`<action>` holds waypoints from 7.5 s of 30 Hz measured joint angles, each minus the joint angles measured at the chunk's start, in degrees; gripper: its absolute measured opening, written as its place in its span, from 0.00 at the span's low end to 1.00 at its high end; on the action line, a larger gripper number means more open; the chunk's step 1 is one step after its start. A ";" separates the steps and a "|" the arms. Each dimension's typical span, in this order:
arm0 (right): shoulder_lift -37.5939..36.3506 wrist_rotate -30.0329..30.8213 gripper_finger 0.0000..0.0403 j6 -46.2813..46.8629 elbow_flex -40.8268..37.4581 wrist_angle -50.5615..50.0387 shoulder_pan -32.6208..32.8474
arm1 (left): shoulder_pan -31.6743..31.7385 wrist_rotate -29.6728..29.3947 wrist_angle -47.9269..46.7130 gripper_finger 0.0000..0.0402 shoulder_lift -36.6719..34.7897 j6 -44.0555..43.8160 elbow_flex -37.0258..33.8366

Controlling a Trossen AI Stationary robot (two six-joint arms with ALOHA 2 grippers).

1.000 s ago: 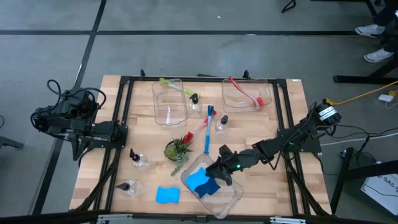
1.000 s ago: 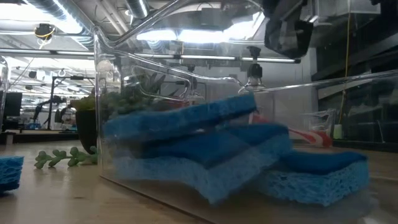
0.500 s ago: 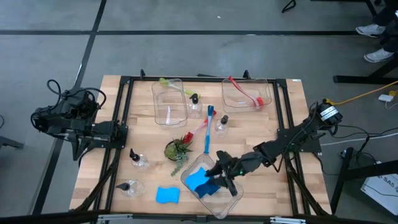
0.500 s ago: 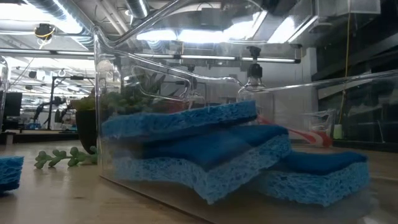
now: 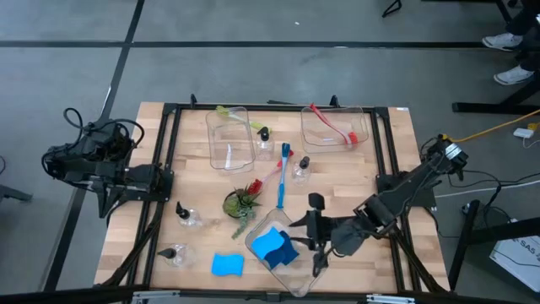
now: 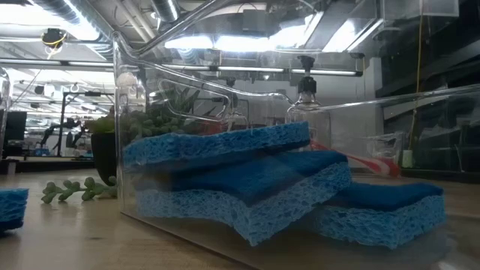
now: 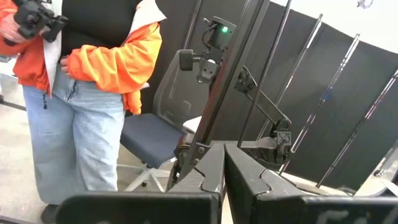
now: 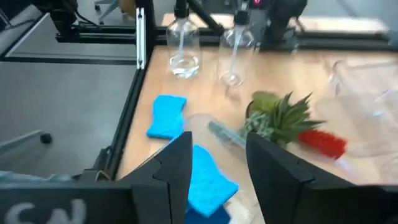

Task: Pick & Place Kitchen Sink Supplies
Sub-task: Put the transparent soap dispenser into the top left transparent bin

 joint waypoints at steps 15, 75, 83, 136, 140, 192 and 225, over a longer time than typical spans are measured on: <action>-19.40 9.11 0.37 11.92 -18.83 0.08 1.89 | 0.00 0.02 0.00 0.02 0.00 0.00 0.00; -18.86 28.11 0.37 26.32 -29.29 30.43 -16.41 | 0.00 -45.06 4.74 0.02 0.02 20.83 0.00; -16.59 28.09 0.37 27.70 -29.29 32.25 -18.00 | 0.00 -44.63 4.74 0.02 0.00 19.61 0.00; -15.97 19.48 0.37 26.32 -29.29 36.43 -21.89 | 0.00 -56.99 41.70 0.01 1.76 8.64 -0.04; -15.97 18.15 0.37 27.35 -29.29 36.50 -21.89 | 0.00 -66.24 39.79 0.01 3.29 11.01 -0.04; -66.70 1.67 0.37 -22.67 -77.53 74.56 -13.19 | 18.84 -72.44 -19.72 0.01 35.45 10.36 22.34; -87.20 -7.56 0.37 -15.97 -77.50 40.13 -13.33 | 20.79 -65.28 -6.68 0.01 46.39 12.13 22.77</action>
